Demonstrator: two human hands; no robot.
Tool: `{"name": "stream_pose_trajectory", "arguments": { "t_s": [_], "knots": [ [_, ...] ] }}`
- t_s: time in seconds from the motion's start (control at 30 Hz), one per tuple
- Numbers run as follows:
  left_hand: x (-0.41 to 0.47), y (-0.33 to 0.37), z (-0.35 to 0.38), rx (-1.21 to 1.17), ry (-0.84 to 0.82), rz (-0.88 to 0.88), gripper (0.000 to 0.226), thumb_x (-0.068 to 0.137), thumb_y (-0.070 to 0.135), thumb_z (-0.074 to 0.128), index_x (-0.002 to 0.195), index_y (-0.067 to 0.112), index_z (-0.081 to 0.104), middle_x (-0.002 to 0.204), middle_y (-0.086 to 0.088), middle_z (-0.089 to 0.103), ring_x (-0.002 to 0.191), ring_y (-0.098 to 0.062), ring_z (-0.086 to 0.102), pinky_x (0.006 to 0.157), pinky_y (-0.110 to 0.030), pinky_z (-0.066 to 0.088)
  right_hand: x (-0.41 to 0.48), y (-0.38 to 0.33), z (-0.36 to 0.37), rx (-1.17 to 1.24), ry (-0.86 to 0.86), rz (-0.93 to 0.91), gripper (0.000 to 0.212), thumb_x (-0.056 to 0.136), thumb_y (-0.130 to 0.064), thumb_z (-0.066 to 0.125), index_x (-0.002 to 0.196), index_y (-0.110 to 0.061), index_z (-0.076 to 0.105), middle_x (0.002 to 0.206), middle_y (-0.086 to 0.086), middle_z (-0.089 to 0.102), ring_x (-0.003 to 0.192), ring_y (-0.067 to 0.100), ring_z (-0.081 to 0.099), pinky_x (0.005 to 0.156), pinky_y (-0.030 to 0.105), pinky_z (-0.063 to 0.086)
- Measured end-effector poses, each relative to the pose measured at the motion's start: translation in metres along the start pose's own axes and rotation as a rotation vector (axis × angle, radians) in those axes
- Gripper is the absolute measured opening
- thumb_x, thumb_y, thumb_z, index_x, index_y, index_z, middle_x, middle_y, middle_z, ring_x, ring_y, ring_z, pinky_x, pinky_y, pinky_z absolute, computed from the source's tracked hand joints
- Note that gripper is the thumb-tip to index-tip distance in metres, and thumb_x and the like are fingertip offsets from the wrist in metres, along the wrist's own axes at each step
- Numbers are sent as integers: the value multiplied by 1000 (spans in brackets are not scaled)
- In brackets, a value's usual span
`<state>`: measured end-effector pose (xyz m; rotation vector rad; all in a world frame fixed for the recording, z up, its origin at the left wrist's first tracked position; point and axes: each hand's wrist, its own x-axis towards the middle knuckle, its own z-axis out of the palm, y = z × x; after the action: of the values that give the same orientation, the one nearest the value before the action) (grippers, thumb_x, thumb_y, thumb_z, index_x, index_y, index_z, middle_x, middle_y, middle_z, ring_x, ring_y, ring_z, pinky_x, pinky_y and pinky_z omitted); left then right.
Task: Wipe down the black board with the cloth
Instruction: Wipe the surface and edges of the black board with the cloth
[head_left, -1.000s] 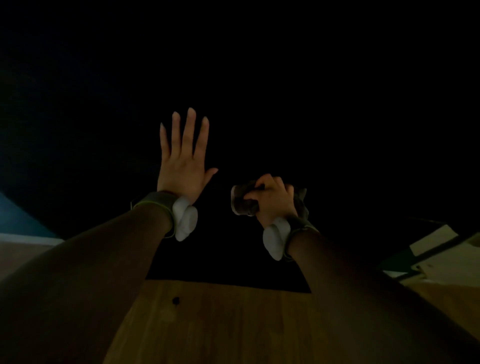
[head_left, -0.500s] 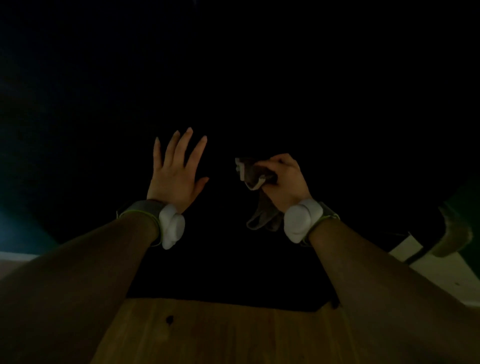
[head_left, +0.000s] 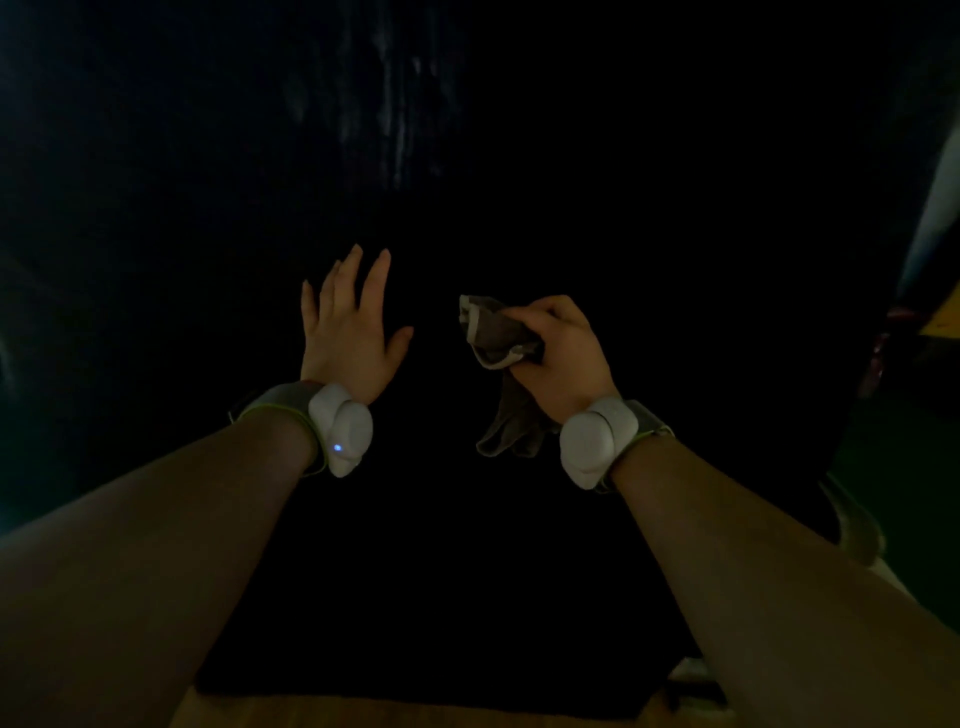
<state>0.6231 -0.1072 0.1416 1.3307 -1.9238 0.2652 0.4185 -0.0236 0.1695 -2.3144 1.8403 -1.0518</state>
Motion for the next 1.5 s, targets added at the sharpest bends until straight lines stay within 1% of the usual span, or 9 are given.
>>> {"name": "stream_pose_trajectory", "arguments": {
  "t_s": [0.2,0.4,0.53,0.7,0.97,1.03,1.23,1.37,1.5],
  "knots": [
    [39,13,-35,-3,55,34,76,89,33,57,150,16,16,156,-12,12,142,-31,13,114,-54,2,23,-18,-32,10,42,-18,49,94,-11,58,141,-11,42,139,16,39,130,32,36,114,34,24],
    [70,21,-64,-24,107,84,73,90,33,56,150,15,18,156,-12,12,143,-31,12,114,-51,-1,46,-35,-61,-18,107,-30,48,93,-11,59,139,-12,45,139,14,40,129,32,37,112,35,28],
    [93,27,-82,-20,141,107,73,91,33,56,150,15,18,156,-12,12,143,-30,11,115,-51,0,62,-47,-83,-6,172,-33,49,89,-9,62,136,-14,48,135,13,43,125,31,40,108,34,34],
    [117,31,-99,-26,183,137,72,91,32,55,150,16,17,157,-12,11,144,-30,8,115,-50,-2,75,-60,-108,1,228,-34,43,87,-9,63,129,-13,52,131,11,45,121,29,42,100,39,41],
    [146,33,-115,-32,242,178,72,90,32,55,150,15,18,157,-11,13,144,-31,9,115,-51,-1,96,-71,-131,-40,313,-75,42,89,-8,61,130,-10,52,131,11,44,120,27,42,94,22,34],
    [155,33,-118,-25,257,195,73,90,32,55,149,12,18,157,-11,14,144,-32,10,115,-49,-1,100,-74,-136,-49,338,-88,42,90,-9,60,131,-10,51,132,11,43,120,27,42,93,20,33],
    [181,37,-132,-58,310,268,73,92,29,53,148,1,16,156,-15,15,144,-30,9,116,-40,-2,116,-85,-155,-139,409,-118,46,90,-10,61,134,-12,49,133,11,41,119,28,41,97,26,36],
    [198,35,-144,-83,325,309,72,92,28,53,148,3,15,156,-15,15,144,-29,9,114,-38,-1,128,-96,-174,-239,502,-140,47,89,-8,60,134,-16,51,134,12,41,118,33,41,104,41,35],
    [214,32,-156,-99,337,329,73,91,28,54,148,3,16,156,-14,15,144,-29,9,113,-35,-2,142,-112,-195,-375,620,-152,47,88,-6,57,132,-22,53,136,11,40,122,32,37,102,40,29]
  ]
}}
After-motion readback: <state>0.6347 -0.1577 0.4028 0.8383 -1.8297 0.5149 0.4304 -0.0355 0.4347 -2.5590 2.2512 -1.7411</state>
